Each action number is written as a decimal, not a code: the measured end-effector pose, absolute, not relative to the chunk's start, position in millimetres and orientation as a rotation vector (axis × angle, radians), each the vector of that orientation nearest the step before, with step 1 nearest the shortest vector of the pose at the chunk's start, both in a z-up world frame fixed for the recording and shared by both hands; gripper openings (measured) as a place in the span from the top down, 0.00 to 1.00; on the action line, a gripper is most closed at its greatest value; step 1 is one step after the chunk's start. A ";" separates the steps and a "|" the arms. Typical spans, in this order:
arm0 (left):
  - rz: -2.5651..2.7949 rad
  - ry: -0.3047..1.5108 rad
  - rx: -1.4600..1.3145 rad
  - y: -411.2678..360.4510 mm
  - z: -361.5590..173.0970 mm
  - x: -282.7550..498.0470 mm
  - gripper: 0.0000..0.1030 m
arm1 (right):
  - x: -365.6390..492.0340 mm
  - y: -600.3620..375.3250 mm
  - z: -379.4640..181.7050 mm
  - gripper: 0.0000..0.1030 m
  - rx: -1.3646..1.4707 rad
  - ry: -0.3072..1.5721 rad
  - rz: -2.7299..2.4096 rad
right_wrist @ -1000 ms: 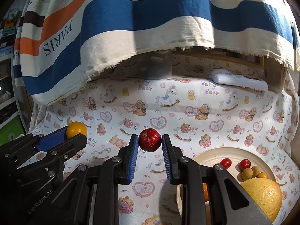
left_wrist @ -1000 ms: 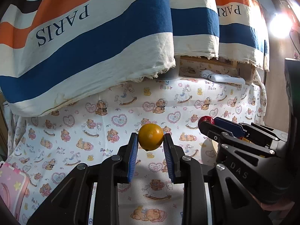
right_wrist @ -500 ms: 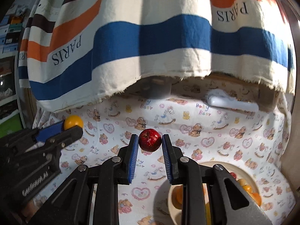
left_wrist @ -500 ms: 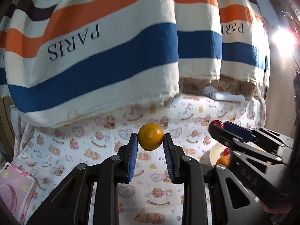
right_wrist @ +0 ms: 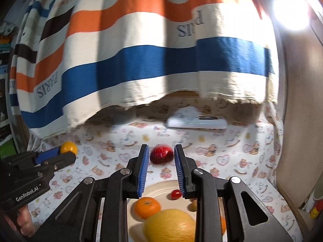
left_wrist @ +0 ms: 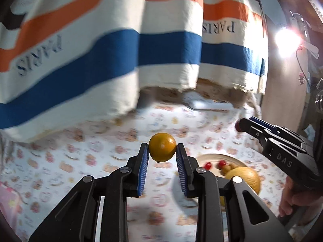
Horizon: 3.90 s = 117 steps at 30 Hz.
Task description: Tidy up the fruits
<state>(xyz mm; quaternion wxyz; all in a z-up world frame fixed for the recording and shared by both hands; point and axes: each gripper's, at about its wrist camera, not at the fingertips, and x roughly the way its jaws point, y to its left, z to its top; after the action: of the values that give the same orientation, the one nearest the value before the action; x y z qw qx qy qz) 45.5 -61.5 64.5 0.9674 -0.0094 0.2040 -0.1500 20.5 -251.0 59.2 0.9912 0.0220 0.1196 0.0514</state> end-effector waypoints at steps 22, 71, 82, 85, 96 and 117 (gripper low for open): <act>-0.507 0.798 0.003 -146.9 -2.4 119.5 0.74 | 61.9 -320.3 16.6 0.74 0.168 0.506 0.080; -0.431 0.465 0.027 -131.6 38.2 87.4 0.18 | 40.7 -320.3 24.9 0.72 0.170 0.366 0.046; -0.296 0.190 0.012 -89.7 82.2 26.9 0.01 | -6.9 -314.1 56.1 0.14 0.167 0.179 0.041; -0.269 0.167 0.002 -78.6 86.6 12.0 0.01 | -21.3 -307.2 57.4 0.00 0.135 0.157 0.063; -0.220 0.175 0.033 -62.1 60.6 -17.7 0.01 | -46.5 -301.2 26.0 0.00 0.078 0.114 0.036; -0.198 0.326 0.031 -61.5 18.4 9.0 0.01 | -21.6 -295.9 1.1 0.00 0.053 0.250 0.046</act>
<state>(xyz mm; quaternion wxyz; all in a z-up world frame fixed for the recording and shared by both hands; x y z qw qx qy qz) 9.0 -61.5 18.4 0.9818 0.0153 0.1618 -0.0984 -21.6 -295.9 1.1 0.9916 0.0264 0.1246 0.0228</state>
